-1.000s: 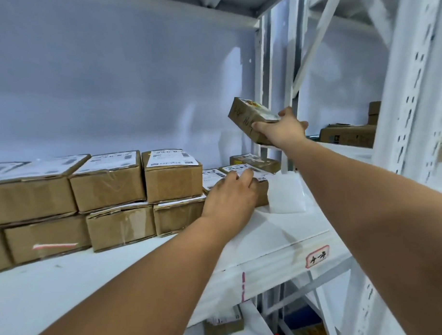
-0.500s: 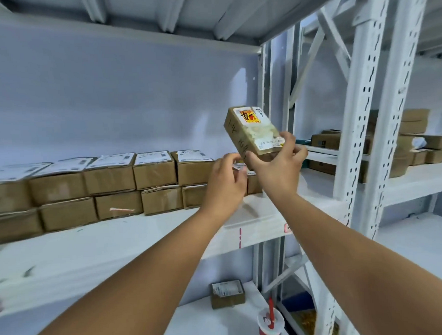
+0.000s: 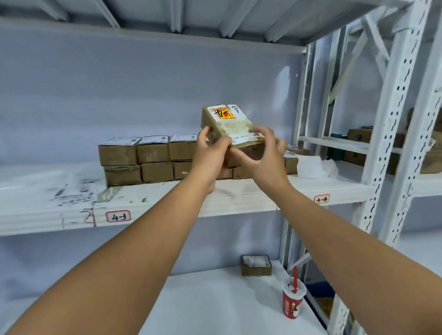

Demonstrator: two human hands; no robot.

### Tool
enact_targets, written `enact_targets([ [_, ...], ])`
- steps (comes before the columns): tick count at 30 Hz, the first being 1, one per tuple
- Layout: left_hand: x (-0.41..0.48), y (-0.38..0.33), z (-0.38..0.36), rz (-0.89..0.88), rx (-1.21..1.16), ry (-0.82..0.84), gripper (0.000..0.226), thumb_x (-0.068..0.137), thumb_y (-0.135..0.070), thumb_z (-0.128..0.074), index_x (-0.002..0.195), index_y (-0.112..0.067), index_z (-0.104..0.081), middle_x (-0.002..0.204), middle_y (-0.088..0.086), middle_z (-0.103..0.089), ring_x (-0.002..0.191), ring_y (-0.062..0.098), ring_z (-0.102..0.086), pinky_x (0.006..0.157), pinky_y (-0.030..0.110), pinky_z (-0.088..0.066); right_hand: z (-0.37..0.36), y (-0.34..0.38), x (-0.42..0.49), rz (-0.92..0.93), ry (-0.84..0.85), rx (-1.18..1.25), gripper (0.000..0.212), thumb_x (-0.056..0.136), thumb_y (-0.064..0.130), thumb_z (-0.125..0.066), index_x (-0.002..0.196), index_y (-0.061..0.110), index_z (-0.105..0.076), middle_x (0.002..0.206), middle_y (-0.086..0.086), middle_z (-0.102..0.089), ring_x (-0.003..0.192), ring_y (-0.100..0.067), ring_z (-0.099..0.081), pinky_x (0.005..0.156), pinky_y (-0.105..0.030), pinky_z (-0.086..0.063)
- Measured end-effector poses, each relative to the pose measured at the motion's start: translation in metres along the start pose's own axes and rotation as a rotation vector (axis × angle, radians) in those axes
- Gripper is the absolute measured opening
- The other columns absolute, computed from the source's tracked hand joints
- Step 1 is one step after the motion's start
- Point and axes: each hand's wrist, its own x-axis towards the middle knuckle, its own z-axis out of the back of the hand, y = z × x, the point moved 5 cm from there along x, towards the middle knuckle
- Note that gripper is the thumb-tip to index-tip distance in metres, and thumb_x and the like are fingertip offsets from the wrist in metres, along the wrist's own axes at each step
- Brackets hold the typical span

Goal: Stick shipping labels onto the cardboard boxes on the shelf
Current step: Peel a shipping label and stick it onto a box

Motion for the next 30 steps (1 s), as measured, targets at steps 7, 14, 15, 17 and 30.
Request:
enact_targets([
  [7, -0.029, -0.001, 0.086, 0.144, 0.003, -0.026, 0.045, 0.09, -0.016, -0.053, 0.134, -0.022, -0.044, 0.118, 0.004, -0.063, 0.091, 0.015, -0.061, 0.065, 0.031, -0.054, -0.064, 0.004, -0.033, -0.385, 0.213, 0.537, 0.043, 0.093, 0.037, -0.058, 0.133, 0.024, -0.049, 0.113, 0.009, -0.058, 0.096, -0.001, -0.057, 0.095, -0.038, -0.05],
  [14, -0.046, -0.001, 0.139, 0.153, 0.179, -0.083, 0.027, 0.096, -0.027, -0.045, 0.113, -0.015, -0.063, 0.107, 0.006, -0.068, 0.089, 0.015, -0.065, 0.075, 0.031, -0.055, -0.112, 0.011, -0.052, -0.237, 0.465, 0.314, 0.063, 0.078, 0.045, -0.073, 0.135, 0.036, -0.047, 0.124, 0.006, -0.056, 0.117, -0.011, -0.054, 0.102, -0.034, -0.045],
  [15, -0.046, -0.002, 0.145, 0.154, 0.217, -0.106, 0.028, 0.096, -0.029, -0.045, 0.113, -0.015, -0.063, 0.107, 0.006, -0.068, 0.091, 0.017, -0.066, 0.073, 0.03, -0.055, -0.118, 0.012, -0.053, -0.207, 0.475, 0.261, 0.064, 0.078, 0.044, -0.074, 0.136, 0.035, -0.046, 0.126, 0.007, -0.055, 0.119, -0.011, -0.052, 0.102, -0.031, -0.044],
  [17, -0.045, -0.003, 0.154, 0.14, 0.326, -0.149, 0.03, 0.097, -0.034, -0.045, 0.112, -0.016, -0.063, 0.108, 0.006, -0.068, 0.094, 0.025, -0.066, 0.062, 0.024, -0.055, -0.126, 0.012, -0.054, -0.171, 0.474, 0.168, 0.063, 0.08, 0.041, -0.073, 0.136, 0.034, -0.046, 0.133, 0.008, -0.053, 0.123, -0.011, -0.048, 0.101, -0.027, -0.041],
  [30, -0.021, 0.02, 0.182, -0.163, 0.981, -0.056, 0.064, 0.084, -0.053, -0.058, 0.139, -0.022, -0.043, 0.133, -0.002, -0.054, 0.113, 0.016, -0.056, 0.092, 0.029, -0.042, -0.138, -0.013, -0.042, -0.163, 0.476, -0.029, 0.062, 0.08, 0.059, -0.062, 0.136, 0.04, -0.044, 0.121, 0.012, -0.055, 0.103, -0.009, -0.054, 0.09, -0.023, -0.041],
])
